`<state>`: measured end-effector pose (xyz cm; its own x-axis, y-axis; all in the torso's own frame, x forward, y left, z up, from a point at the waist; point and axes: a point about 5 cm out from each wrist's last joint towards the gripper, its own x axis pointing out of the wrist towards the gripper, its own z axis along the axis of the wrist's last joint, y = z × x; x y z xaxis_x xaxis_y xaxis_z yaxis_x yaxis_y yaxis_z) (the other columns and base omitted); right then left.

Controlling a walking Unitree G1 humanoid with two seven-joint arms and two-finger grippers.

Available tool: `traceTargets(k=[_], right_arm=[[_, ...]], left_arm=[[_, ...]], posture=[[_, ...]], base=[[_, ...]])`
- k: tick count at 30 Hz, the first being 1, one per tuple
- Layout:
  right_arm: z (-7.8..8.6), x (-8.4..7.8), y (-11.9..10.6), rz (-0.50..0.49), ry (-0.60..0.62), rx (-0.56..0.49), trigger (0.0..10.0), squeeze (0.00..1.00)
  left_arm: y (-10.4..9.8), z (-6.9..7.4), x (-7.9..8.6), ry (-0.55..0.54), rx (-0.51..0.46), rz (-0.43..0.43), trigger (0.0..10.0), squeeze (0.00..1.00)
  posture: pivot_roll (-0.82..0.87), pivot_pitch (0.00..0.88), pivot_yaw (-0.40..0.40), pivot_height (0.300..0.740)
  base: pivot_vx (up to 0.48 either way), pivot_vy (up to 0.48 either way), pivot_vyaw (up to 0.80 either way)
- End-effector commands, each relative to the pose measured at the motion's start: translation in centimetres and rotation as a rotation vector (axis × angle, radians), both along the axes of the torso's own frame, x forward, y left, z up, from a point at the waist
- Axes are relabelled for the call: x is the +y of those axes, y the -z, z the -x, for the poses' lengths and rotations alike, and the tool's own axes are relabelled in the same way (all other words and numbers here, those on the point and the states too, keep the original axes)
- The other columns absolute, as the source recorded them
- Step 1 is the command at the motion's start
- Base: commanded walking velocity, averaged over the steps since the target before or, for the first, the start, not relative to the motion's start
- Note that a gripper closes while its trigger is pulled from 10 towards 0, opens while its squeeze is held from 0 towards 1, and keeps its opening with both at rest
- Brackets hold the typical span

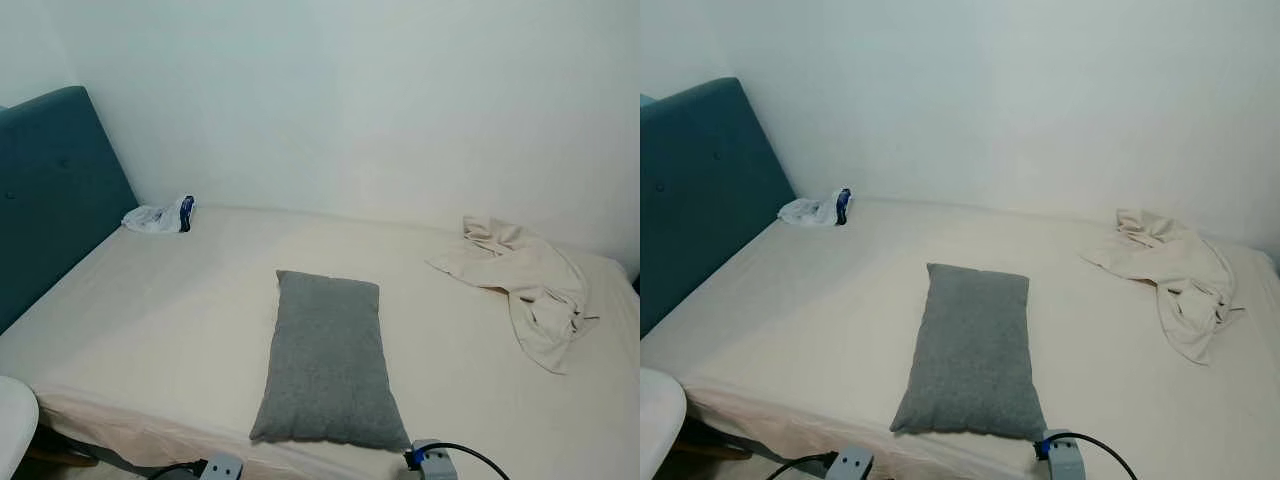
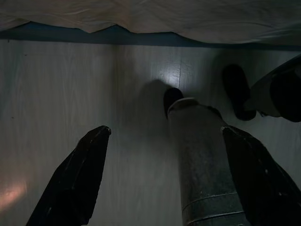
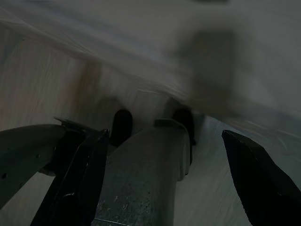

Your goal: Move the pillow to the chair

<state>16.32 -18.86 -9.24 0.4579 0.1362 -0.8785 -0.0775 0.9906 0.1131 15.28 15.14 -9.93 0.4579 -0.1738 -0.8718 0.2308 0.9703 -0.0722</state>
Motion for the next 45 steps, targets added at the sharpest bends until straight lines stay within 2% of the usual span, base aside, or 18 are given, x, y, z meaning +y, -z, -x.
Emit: traceTargets(k=[1, 4, 13, 18, 31, 35, 40, 45], right_arm=[[-0.9, 0.1, -0.4, 0.002, -0.007, -0.049, 10.0, 0.00], [-1.0, 0.0, -0.5, 0.005, -0.010, -0.067, 10.0, 0.00], [-1.2, -0.4, -0.7, -0.001, 0.014, -0.091, 10.0, 0.00], [-2.0, -1.3, -1.2, 0.021, 0.047, -0.123, 10.0, 0.00], [-3.2, -1.2, -1.7, 0.024, 0.089, -0.166, 10.0, 0.00], [-4.0, -1.1, -2.2, -0.015, 0.108, -0.209, 10.0, 0.00], [-5.1, -1.2, -2.9, -0.067, 0.201, -0.252, 10.0, 0.00], [-5.3, -1.2, -3.0, -0.052, 0.210, -0.252, 10.0, 0.00]], left_arm=[[-0.1, -0.2, 0.5, -0.030, 0.004, -0.006, 10.0, 0.00], [0.0, -0.2, 0.4, -0.040, 0.003, -0.003, 10.0, 0.00], [0.0, -0.1, 1.0, -0.115, -0.009, -0.018, 10.0, 0.00], [-0.3, -0.6, 1.5, -0.164, -0.025, -0.011, 10.0, 0.00], [-0.6, -1.4, 1.3, -0.149, -0.035, 0.012, 10.0, 0.00], [-0.5, -1.2, 1.1, -0.151, -0.028, 0.023, 10.0, 0.00], [-0.4, -1.0, 1.1, -0.154, -0.019, 0.032, 10.0, 0.00], [-0.4, -1.0, 1.3, -0.171, -0.017, 0.022, 10.0, 0.00]], posture=[[-0.08, 0.000, 0.019, 0.740], [-0.08, 0.000, 0.013, 0.740], [-0.08, 0.000, -0.005, 0.740], [-0.09, 0.000, -0.003, 0.740], [-0.10, 0.000, 0.011, 0.740], [-0.10, 0.000, 0.013, 0.740], [-0.11, 0.000, 0.020, 0.740], [-0.11, 0.000, 0.019, 0.740]], base=[[0.000, 0.000, 0.00], [0.000, 0.000, 0.00], [0.000, 0.000, 0.78], [0.000, 0.000, 0.78], [0.000, 0.000, 0.09], [0.000, -0.414, 0.78], [0.000, -0.452, 0.71], [0.000, 0.000, 0.00]])
